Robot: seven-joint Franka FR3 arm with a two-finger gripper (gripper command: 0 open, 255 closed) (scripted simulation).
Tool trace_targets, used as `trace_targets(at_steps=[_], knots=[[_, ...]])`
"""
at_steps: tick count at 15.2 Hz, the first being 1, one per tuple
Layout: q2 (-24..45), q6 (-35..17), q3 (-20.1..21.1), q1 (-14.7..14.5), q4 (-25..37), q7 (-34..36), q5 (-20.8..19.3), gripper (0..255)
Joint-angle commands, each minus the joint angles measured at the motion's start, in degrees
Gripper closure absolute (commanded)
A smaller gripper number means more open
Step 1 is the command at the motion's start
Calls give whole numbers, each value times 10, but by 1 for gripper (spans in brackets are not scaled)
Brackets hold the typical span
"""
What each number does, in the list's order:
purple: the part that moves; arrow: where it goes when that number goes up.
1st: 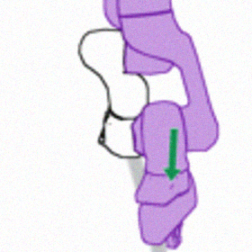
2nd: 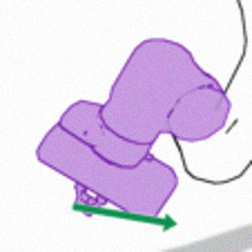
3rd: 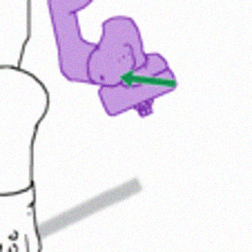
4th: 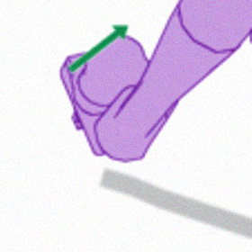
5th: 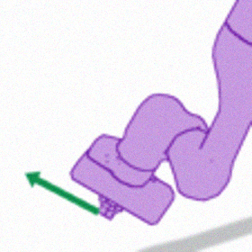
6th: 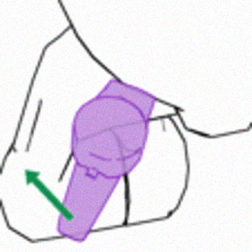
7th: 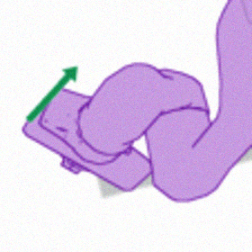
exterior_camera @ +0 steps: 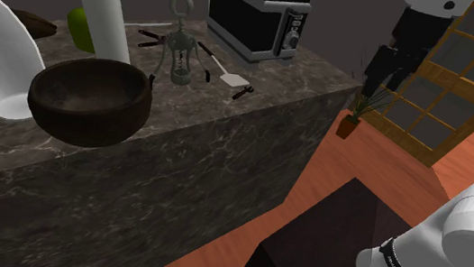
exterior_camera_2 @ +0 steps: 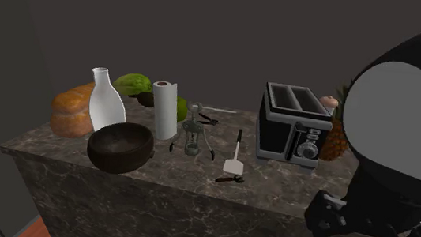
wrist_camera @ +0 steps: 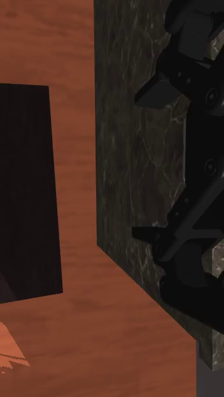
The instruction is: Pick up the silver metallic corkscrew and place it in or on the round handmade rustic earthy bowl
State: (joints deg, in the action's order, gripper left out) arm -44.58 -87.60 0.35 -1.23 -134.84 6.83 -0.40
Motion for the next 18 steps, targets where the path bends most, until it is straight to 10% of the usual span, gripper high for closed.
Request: trace_targets(at_steps=[1, 18], knots=[[0, 0, 0, 0, 0, 0, 0, 0], [231, -225, 158, -33, 102, 172, 30, 0]])
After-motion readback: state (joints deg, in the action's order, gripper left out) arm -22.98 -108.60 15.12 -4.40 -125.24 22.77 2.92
